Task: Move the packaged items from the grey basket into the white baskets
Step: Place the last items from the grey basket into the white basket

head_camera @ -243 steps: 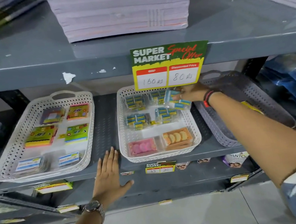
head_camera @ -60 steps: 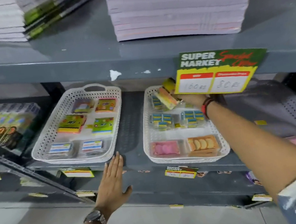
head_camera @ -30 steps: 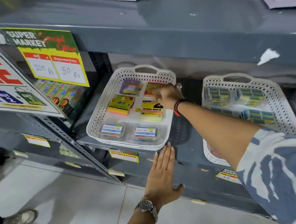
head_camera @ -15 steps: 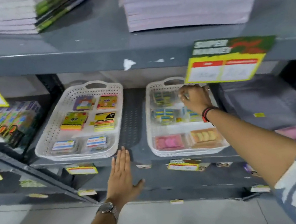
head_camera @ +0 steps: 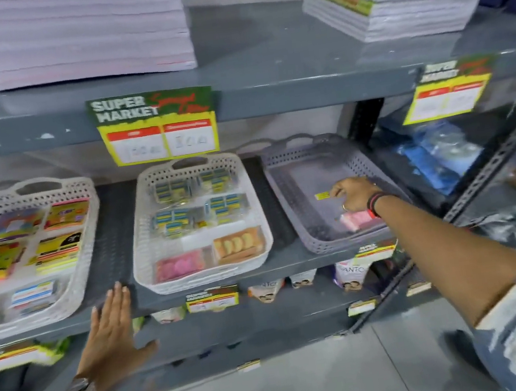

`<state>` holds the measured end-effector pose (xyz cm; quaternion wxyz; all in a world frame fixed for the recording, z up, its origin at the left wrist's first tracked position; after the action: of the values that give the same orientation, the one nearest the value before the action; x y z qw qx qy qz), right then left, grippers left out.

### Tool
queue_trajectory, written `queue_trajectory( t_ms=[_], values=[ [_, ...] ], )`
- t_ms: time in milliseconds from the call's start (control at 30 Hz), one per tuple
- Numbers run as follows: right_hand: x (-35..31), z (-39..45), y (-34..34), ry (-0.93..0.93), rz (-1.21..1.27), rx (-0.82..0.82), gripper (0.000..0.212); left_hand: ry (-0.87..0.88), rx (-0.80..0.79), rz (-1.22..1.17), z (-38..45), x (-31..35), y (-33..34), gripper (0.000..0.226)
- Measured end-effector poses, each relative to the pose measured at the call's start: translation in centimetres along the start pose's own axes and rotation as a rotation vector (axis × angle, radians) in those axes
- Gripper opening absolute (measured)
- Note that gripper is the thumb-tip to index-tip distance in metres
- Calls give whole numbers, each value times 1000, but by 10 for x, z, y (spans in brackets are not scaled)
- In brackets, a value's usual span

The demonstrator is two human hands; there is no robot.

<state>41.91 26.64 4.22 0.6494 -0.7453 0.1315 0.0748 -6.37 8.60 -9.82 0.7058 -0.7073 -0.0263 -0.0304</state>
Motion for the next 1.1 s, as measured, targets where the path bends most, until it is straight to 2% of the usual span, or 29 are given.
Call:
queue_trajectory(
  t_ms=[167, 300, 400, 700, 867, 1000, 1100],
  values=[
    [39, -14, 6, -1, -105, -130, 51, -1, 14, -9, 3, -1, 1, 125],
    [43, -18, 6, -118, -296, -80, 49, -30, 6, -12, 5, 0, 2, 130],
    [41, -15, 8, -181, -386, -22, 60, -37, -13, -13, 6, 2, 0, 134],
    [33, -11, 14, -183, -482, -116, 40, -51, -35, -65, 4, 9, -10, 133],
    [-8, -8, 2, -261, -373, -12, 46, -22, -59, -44, 0, 12, -15, 133],
    [-83, -14, -12, -417, -224, 92, 48, -16, -53, -51, -2, 11, -19, 129],
    [-147, -31, -11, -544, -109, 103, 53, -17, -31, -72, -3, 12, -21, 128]
  ],
)
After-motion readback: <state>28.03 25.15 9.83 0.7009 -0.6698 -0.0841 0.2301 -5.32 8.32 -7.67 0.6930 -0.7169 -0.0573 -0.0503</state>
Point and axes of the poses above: each hand's wrist, its own z-axis towards the middle knuckle, its own y-axis out of the palm, x = y × z, the point moved 7 cm from there along z, towards the middle knuckle, and after that the axes turned 9 degrees about x, right-handed, at the moved point
